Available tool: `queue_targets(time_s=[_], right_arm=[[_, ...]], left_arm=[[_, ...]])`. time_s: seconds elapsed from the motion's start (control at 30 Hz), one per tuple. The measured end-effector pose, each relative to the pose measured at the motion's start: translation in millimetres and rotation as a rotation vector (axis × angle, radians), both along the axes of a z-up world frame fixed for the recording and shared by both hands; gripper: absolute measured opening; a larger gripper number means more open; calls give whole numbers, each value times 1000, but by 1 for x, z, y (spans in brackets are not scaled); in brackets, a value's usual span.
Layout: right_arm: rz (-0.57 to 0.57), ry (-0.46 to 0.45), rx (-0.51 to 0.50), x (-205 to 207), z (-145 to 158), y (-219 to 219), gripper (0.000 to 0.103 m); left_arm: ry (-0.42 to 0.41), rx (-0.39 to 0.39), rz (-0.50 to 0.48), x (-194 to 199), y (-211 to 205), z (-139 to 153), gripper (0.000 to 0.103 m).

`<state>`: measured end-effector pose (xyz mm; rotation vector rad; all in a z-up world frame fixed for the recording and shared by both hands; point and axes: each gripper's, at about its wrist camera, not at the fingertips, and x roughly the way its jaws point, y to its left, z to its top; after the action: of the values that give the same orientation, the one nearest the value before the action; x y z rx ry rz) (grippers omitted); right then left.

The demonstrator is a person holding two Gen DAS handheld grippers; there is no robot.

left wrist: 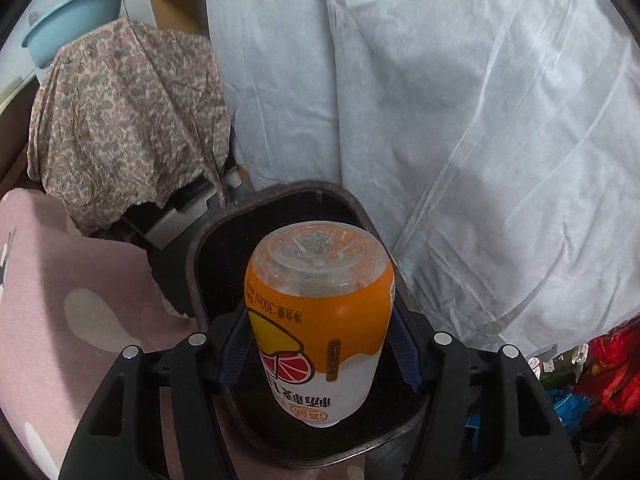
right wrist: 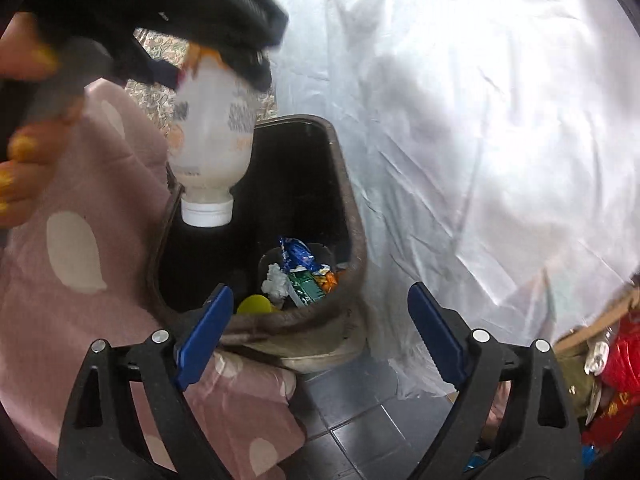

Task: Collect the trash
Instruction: 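Open both tools to drop the bottle and peel into the bin, then return to the table and grasp the purple plastic bag with the left tool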

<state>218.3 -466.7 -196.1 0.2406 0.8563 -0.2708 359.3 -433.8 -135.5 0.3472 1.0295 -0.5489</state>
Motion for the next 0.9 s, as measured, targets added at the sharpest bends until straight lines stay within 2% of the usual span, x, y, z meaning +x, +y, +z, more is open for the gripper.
queue_targets(time_s=[0.17,0.23,0.27,0.33,0.43,0.53,0.6,0.9], right_arm=[[-29,-11,22,-22,1,-5,88],[-41,-17,25,-30,3,-6,88],[-46,-22,21,-32,3,-7,88],[-54,-30,22,-37,6,-8,88],[-66,-47,29,-45,11,-12,88],[-52,-63,34,-47,16,-12,88],[-40,-67,21,-50,21,-10,88],[42,-118,22,-50,53,18,88]], left_arm=[[60,79,25,7,-5,-22,62],[70,91,33,6,-5,-25,71],[70,91,35,6,-5,-25,80],[54,89,34,2,-4,-21,83],[36,78,4,-6,-2,-12,83],[-17,51,-35,-18,6,6,85],[-62,23,-56,-28,18,23,90],[-191,-82,-100,-70,88,77,96]])
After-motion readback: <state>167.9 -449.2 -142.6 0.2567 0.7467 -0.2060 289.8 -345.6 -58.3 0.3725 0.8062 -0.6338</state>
